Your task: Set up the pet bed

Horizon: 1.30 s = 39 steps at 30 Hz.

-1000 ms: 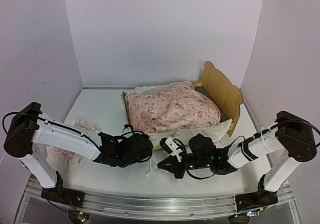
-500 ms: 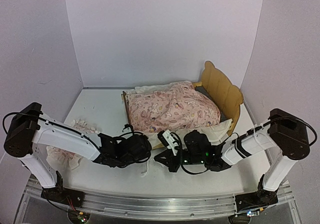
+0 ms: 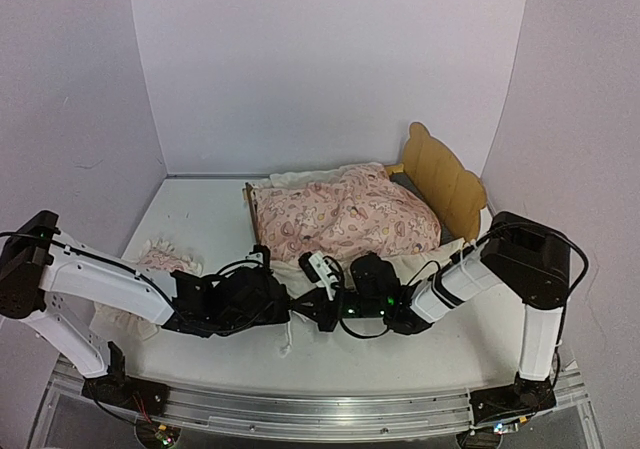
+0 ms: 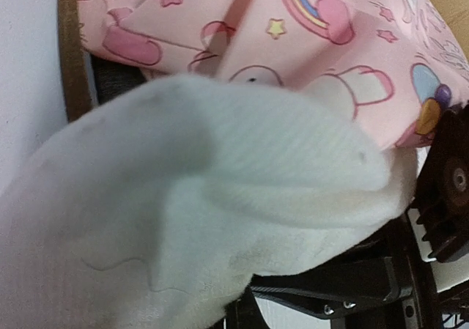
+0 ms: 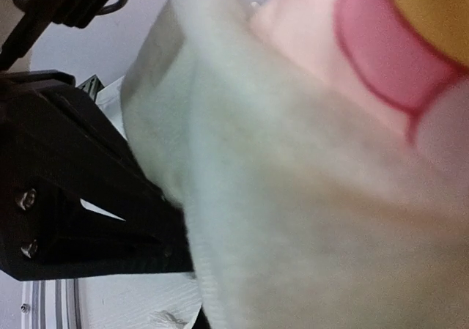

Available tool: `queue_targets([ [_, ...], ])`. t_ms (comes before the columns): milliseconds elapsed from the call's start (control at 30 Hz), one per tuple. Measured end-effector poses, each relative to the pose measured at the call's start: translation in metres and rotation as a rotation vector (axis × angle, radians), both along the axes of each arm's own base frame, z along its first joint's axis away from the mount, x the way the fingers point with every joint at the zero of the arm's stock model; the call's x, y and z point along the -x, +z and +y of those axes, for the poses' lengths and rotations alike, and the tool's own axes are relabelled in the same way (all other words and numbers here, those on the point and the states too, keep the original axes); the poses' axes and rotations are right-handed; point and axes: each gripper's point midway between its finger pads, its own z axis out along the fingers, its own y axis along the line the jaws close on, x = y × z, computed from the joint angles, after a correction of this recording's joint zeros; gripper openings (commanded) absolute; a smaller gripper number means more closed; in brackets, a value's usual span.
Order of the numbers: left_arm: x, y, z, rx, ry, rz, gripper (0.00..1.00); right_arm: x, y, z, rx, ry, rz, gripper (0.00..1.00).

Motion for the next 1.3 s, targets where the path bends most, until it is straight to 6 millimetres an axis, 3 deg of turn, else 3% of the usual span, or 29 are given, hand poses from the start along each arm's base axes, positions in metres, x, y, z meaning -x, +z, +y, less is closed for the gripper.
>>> queue_targets([
  [167,0.0,0.009,-0.006,0.022,-0.051,-0.019,0.0,0.002,0.004,0.009,-0.041,0.05,-0.025,0.0],
  [633,0.002,0.006,-0.002,0.003,-0.113,-0.016,0.01,-0.001,-0.003,0.022,-0.123,0.143,-0.027,0.0],
  [833,0.013,0.007,0.002,-0.017,-0.167,0.017,0.37,-0.012,0.009,0.024,-0.181,0.119,-0.033,0.0],
  [933,0.022,0.008,0.009,-0.016,-0.183,0.047,0.46,-0.015,0.016,0.025,-0.207,0.111,-0.047,0.0],
  [1100,0.033,0.023,0.025,0.026,-0.192,0.097,0.42,-0.017,0.019,0.025,-0.218,0.1,-0.056,0.0],
  [1233,0.029,0.033,0.041,0.097,-0.152,0.138,0.4,-0.018,0.02,0.025,-0.22,0.095,-0.058,0.0],
  [1300,0.029,0.032,0.054,0.128,-0.113,0.167,0.31,-0.018,0.02,0.025,-0.22,0.094,-0.058,0.0],
])
